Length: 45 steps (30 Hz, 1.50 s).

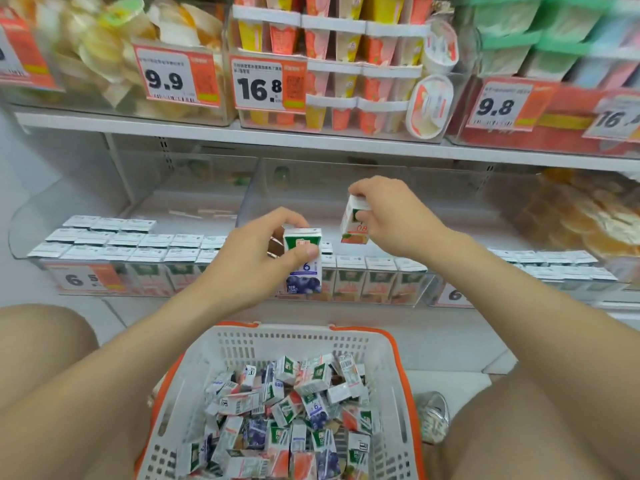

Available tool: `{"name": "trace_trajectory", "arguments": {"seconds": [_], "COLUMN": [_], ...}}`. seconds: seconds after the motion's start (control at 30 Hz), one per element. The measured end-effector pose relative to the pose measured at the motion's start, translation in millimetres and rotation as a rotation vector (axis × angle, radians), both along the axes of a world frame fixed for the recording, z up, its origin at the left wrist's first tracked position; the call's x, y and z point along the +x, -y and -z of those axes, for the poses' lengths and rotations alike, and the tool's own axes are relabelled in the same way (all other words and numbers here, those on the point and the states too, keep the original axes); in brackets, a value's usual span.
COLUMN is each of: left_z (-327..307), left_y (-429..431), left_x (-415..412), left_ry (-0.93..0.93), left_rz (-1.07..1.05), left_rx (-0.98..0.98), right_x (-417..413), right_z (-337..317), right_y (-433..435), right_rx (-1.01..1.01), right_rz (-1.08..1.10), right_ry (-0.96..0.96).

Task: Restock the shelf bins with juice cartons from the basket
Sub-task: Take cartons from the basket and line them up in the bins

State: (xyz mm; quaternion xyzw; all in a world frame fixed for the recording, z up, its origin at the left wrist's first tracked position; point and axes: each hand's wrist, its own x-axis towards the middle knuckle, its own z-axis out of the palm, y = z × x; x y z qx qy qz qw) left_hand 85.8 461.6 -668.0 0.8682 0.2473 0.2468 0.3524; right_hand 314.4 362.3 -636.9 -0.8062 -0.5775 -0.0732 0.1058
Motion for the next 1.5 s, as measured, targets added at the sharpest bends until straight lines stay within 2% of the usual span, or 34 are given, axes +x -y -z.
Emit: {"name": "trace_trajectory", "arguments": {"seconds": [0.13, 0.23, 0.4, 0.47, 0.53, 0.6, 0.67, 0.77, 0.83, 0.93, 1.03, 1.1, 1.17, 1.27, 1.4, 1.5], "left_z": [14.1, 25.1, 25.3, 25.7, 23.4, 17.8, 12.8, 4.7, 0.8, -1.6, 8.0, 19.9, 34.5, 52.5, 64.8, 71.1], "left_y": [-10.8, -13.3, -11.4, -9.7, -5.1, 2.7, 11.3, 30.6, 42.2, 53.4, 59.3, 66.5, 73.2, 79.8, 87.4, 89.1], "left_x": [24.8, 41.2, 58.0, 61.3, 64.6, 68.6, 74.5, 84.8, 94.1, 107.3, 116.0, 121.6, 128.8, 139.3, 146.8, 145.5], "left_ry": [0.098, 0.133, 0.144, 0.151, 0.182, 0.233, 0.289, 0.348, 0.35, 0.3, 0.138, 0.041, -0.016, -0.105, -0.15, -0.166], "left_rz": [-0.008, -0.09, -0.113, -0.123, -0.13, -0.135, -0.118, -0.012, 0.065, 0.163, 0.232, 0.274, 0.332, 0.373, 0.396, 0.39], "left_rx": [-0.138, -0.256, -0.39, -0.461, -0.483, -0.482, -0.5, -0.574, -0.605, -0.494, -0.094, 0.178, 0.357, 0.536, 0.585, 0.604], "right_x": [26.2, 39.2, 49.3, 49.5, 46.0, 37.6, 30.2, 26.7, 34.6, 60.2, 92.7, 112.9, 129.7, 153.0, 166.6, 167.6], "right_z": [18.7, 31.1, 51.7, 52.5, 40.1, 18.2, 0.5, -6.4, -9.8, -24.2, -28.5, -24.0, -15.6, 7.2, 30.9, 42.8], "right_y": [-23.5, -31.2, -37.3, -31.3, -20.2, -0.6, 21.6, 50.1, 65.0, 90.0, 113.6, 125.2, 132.2, 124.1, 100.6, 86.6], "right_rx": [-0.269, -0.28, -0.351, -0.328, -0.193, 0.006, 0.102, 0.059, 0.028, 0.122, 0.401, 0.49, 0.387, 0.178, 0.081, -0.089], "right_rz": [-0.044, -0.103, -0.136, -0.127, -0.135, -0.149, -0.207, -0.285, -0.263, -0.18, -0.003, 0.147, 0.227, 0.232, 0.185, 0.147], "right_ry": [-0.05, -0.228, -0.403, -0.43, -0.511, -0.765, -0.942, -0.851, -0.83, -0.814, -0.73, -0.555, -0.357, -0.209, -0.2, -0.283]}}
